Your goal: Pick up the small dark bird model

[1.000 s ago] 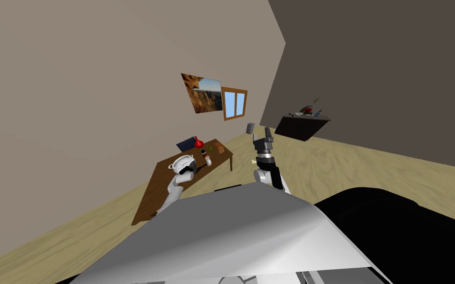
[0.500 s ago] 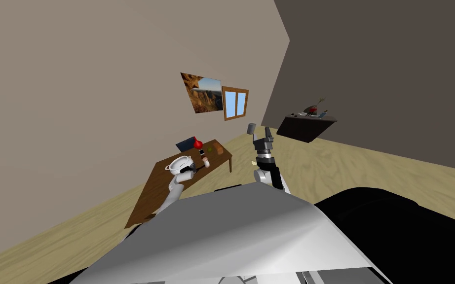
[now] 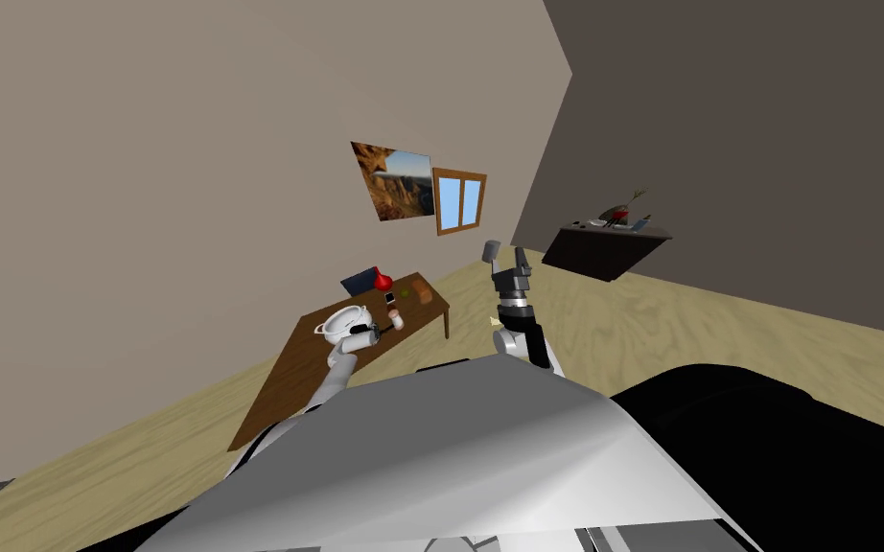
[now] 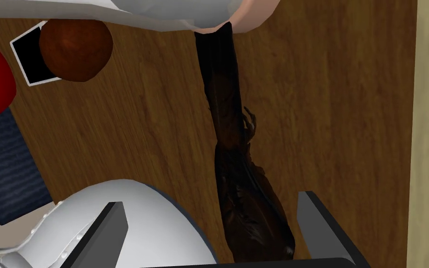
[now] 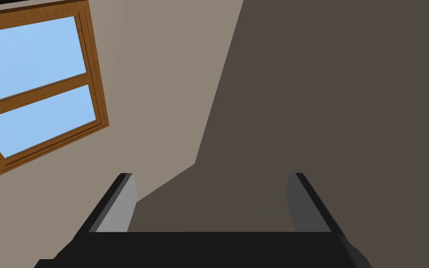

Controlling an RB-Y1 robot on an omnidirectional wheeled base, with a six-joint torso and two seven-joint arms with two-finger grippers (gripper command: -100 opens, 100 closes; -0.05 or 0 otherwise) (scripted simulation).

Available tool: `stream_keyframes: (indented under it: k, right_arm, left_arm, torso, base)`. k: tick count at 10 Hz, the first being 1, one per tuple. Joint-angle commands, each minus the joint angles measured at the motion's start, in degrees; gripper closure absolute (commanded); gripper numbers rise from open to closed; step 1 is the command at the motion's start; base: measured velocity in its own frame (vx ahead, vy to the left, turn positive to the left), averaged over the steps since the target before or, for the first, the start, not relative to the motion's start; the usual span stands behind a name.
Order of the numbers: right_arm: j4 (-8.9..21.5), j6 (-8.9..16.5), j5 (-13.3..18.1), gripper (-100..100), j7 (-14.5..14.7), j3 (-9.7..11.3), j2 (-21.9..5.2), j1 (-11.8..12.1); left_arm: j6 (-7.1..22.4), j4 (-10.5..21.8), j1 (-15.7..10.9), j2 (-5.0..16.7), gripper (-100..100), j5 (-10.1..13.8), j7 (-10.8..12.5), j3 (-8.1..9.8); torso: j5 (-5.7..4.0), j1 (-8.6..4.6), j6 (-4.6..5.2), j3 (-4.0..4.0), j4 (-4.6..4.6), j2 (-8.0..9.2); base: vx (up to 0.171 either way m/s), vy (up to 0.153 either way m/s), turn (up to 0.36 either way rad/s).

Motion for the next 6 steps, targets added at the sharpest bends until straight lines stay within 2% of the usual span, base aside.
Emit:
stream_keyframes:
  k: [1,6]
  right_arm:
    - [0.0,0.0,0.0,0,0.0,0.0,0.0,0.0]
    - [0.0,0.0,0.0,0,0.0,0.0,0.0,0.0]
  left_arm:
    - [1.1,1.7,-0.9,0.0,-100,-0.2,0.0,0.34]
    - [6.7,9.2,-4.6,1.4,-100,-0.2,-0.9,2.42]
  torso:
    - [0.0,0.0,0.0,0.0,0.0,0.0]
    - [0.0,0.06,0.0,0.0,0.0,0.01]
  base:
    - [0.064,-0.058,0.028]
    - [0.075,-0.061,0.049]
